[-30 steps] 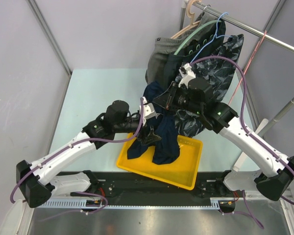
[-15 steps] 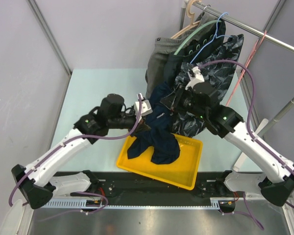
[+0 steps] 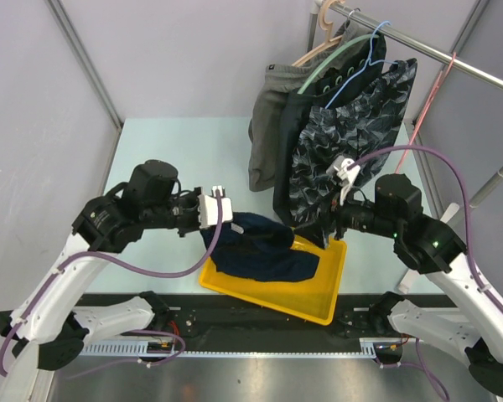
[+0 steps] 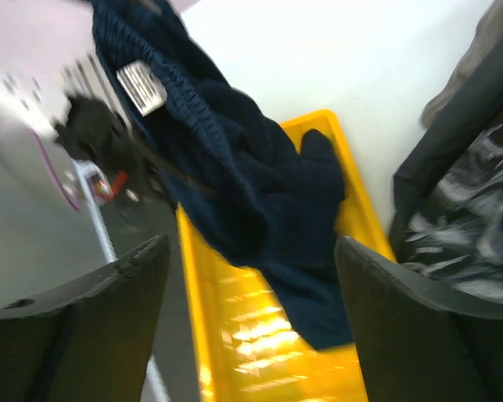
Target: Place the shorts on the hanger
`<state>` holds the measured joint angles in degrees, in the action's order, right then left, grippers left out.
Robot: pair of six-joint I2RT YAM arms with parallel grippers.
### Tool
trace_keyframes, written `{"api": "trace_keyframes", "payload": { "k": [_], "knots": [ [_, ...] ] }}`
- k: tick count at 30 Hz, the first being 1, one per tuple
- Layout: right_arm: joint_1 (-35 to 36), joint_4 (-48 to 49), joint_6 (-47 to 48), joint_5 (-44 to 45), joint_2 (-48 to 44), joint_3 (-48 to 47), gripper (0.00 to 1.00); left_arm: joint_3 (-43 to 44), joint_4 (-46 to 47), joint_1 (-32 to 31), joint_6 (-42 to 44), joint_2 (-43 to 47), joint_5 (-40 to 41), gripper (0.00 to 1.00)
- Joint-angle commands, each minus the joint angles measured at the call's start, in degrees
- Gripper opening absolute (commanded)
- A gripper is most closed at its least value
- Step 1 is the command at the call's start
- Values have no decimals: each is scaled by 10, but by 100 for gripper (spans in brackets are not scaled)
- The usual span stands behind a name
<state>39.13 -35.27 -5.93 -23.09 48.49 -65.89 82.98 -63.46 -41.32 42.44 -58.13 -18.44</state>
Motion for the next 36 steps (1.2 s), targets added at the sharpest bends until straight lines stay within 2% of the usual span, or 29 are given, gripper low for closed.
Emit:
{"api": "trace_keyframes", "payload": {
  "k": [1, 5, 6, 11, 15, 20, 24, 27, 30, 34, 36],
  "knots": [
    [-3, -33, 188, -21, -10, -2, 86, 27, -32, 3, 42, -5, -2, 1],
    [5, -48, 264, -33, 20, -1, 93, 26, -29, 3, 30, -20, -22, 0],
    [11, -53, 274, -35, 27, 0, 99, 28, -25, 5, 19, -23, -25, 0],
    [69, -32, 316, -24, 47, 34, 100, 52, -12, 39, -28, -51, -64, 0],
    [113, 20, 330, -42, 19, 99, 100, 68, -6, 59, -49, -71, -84, 0],
    [153, 113, 349, 10, -13, 190, 100, 80, 7, 74, -65, -84, -102, 0],
    [150, 199, 320, 109, 21, 213, 100, 79, 13, 75, -67, -84, -109, 0],
    [135, 255, 301, 137, 49, 213, 100, 77, 12, 79, -68, -81, -114, 0],
    [118, 288, 283, 126, 60, 212, 100, 72, 13, 82, -67, -77, -120, 0],
    [111, 330, 276, 128, 49, 211, 89, 60, 11, 85, -66, -73, -121, 0],
    [110, 339, 266, 142, 37, 203, 55, 61, 7, 86, -63, -71, -122, 1]
  ]
}}
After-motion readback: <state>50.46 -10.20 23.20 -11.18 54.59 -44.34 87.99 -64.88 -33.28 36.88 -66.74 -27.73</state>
